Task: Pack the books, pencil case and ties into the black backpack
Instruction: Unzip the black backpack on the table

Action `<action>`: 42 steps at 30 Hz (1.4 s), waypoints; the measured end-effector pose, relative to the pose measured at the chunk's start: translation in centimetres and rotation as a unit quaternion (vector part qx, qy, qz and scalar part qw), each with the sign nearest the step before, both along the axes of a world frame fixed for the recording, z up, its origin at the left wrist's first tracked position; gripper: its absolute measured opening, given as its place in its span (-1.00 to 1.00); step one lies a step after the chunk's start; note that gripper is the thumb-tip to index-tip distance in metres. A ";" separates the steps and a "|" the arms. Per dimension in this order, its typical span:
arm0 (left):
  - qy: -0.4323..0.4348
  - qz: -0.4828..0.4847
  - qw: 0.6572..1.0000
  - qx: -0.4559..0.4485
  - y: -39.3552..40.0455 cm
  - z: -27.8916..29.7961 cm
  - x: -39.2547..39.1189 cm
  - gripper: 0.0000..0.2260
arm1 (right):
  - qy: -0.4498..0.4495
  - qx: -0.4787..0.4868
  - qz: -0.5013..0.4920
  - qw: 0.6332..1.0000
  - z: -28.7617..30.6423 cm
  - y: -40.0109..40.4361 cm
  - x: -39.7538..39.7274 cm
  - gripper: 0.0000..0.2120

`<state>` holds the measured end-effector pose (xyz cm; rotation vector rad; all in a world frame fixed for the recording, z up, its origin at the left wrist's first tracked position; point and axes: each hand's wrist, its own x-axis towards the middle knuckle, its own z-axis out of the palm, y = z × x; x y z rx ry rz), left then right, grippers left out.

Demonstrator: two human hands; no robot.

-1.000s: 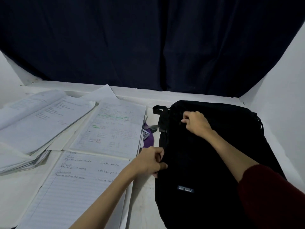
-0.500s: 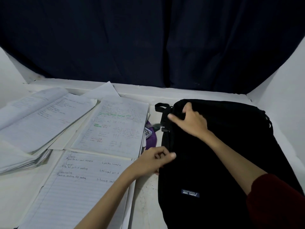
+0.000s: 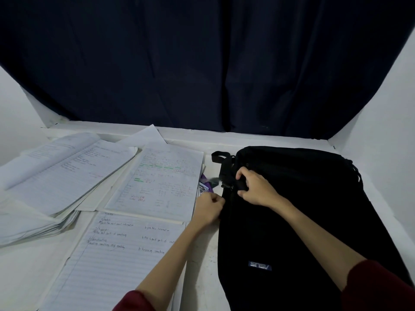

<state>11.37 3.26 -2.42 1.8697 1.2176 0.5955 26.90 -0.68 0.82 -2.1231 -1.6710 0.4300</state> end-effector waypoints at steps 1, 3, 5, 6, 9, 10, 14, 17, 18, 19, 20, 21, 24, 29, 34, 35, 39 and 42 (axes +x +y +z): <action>-0.035 0.009 0.999 -0.040 0.1 -0.1 -0.3 -0.60 | -0.041 0.019 0.014 0.999 0.2 0.2 -0.2 -0.72; -0.091 0.004 0.989 -0.120 0.5 -0.4 -0.6 -0.56 | -0.124 0.041 0.040 0.991 0.8 0.8 -0.7 -0.68; -0.122 -0.009 0.976 -0.182 0.6 -0.4 -0.6 -0.67 | -0.195 0.016 0.060 0.979 1.2 1.6 -1.2 -0.61; -0.136 -0.008 0.969 -0.205 0.6 -0.3 -0.6 -0.71 | -0.210 0.002 0.063 0.976 1.2 2.0 -1.5 -0.61; -0.185 0.014 0.945 -0.268 0.7 -0.6 -0.7 -0.74 | -0.178 0.022 0.057 0.982 1.2 2.9 -2.1 -0.71; -0.205 0.013 0.936 -0.286 0.7 -0.8 -0.7 -0.76 | -0.169 0.039 0.057 0.983 1.2 2.9 -2.3 -0.75; -0.256 0.023 0.911 -0.321 0.6 -1.1 -0.7 -0.77 | -0.151 0.115 0.044 0.981 0.9 2.7 -2.6 -0.86; -0.282 0.032 0.891 -0.355 1.0 -1.6 -0.5 -0.85 | -0.062 0.155 0.036 0.985 0.8 2.0 -2.7 -0.93; -0.290 0.037 0.884 -0.366 1.2 -1.9 -0.5 -0.88 | -0.053 0.157 0.047 0.985 0.9 1.5 -2.8 -0.95; -0.296 0.040 0.879 -0.373 1.3 -2.0 -0.5 -0.89 | -0.058 0.155 0.062 0.984 1.0 1.0 -3.0 -0.97; -0.298 0.042 0.876 -0.376 1.4 -2.2 -0.4 -0.88 | -0.063 0.153 0.080 0.983 1.1 0.3 -3.2 -0.97; -0.300 0.042 0.873 -0.382 1.5 -2.3 -0.3 -0.87 | -0.065 0.154 0.098 0.981 1.3 -0.5 -3.6 -0.97; -0.301 0.053 0.863 -0.403 1.9 -2.1 0.1 -0.80 | -0.029 0.164 0.143 0.976 1.8 -3.5 -5.1 -0.96; -0.333 0.102 0.849 -0.397 2.2 -1.2 0.3 -0.76 | -0.002 0.124 0.260 0.958 1.8 -10.7 -7.9 -0.98; -0.210 -0.028 0.913 -0.349 -1.2 1.8 -1.6 -0.80 | 0.041 0.196 0.170 0.965 0.3 -13.4 -7.0 -0.98; -0.145 -0.068 0.931 -0.327 -2.2 2.4 -2.3 -0.74 | 0.040 0.205 0.151 0.966 -0.1 -13.6 -7.0 -0.98; -0.013 -0.139 0.961 -0.238 -5.5 3.5 -3.7 -0.78 | -0.024 0.242 0.154 0.958 -0.4 -14.6 -8.4 -0.93; -0.048 -0.090 0.977 -0.187 -5.6 2.8 -3.4 -0.92 | -0.141 0.283 0.203 0.927 -0.1 -15.5 -10.0 -0.83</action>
